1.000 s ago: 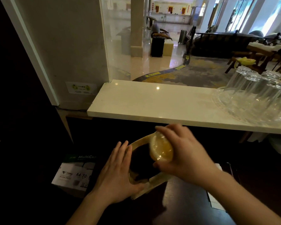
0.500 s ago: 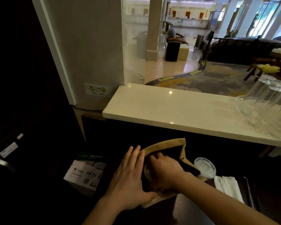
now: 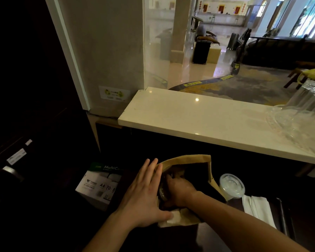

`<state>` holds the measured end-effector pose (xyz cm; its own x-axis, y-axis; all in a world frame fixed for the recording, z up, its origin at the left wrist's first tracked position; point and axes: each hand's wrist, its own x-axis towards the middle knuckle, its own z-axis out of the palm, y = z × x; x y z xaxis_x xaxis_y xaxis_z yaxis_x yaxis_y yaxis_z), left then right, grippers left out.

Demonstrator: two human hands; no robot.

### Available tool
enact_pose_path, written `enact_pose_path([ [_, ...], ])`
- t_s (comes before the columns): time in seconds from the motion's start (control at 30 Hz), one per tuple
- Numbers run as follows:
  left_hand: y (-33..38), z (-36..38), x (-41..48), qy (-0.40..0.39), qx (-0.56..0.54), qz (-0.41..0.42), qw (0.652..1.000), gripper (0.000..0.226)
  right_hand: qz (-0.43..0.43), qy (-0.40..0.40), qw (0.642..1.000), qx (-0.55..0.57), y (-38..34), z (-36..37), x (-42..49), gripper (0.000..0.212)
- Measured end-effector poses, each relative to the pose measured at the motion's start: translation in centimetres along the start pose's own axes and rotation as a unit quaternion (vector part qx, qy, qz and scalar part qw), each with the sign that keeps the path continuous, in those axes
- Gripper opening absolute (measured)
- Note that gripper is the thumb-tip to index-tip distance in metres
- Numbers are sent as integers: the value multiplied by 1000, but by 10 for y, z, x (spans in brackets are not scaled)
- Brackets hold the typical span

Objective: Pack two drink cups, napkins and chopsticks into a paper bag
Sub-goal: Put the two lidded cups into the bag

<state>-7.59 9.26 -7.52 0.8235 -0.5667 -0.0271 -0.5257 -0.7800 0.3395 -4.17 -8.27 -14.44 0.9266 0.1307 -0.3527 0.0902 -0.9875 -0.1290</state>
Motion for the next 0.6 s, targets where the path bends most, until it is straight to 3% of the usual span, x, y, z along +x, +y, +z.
enact_pose_path([
  [0.4,-1,1,1,6,-7,-10,1000,131,-15,-3,998,53,3,-11,-8,105],
  [0.5,-2,0,1,11,-4,-8,1000,130,-13,1,999,51,-1,-27,-19,91],
  [0.6,-3,-1,0,13,-5,-7,1000,128,-43,59,997,29,-7,-48,-37,53],
])
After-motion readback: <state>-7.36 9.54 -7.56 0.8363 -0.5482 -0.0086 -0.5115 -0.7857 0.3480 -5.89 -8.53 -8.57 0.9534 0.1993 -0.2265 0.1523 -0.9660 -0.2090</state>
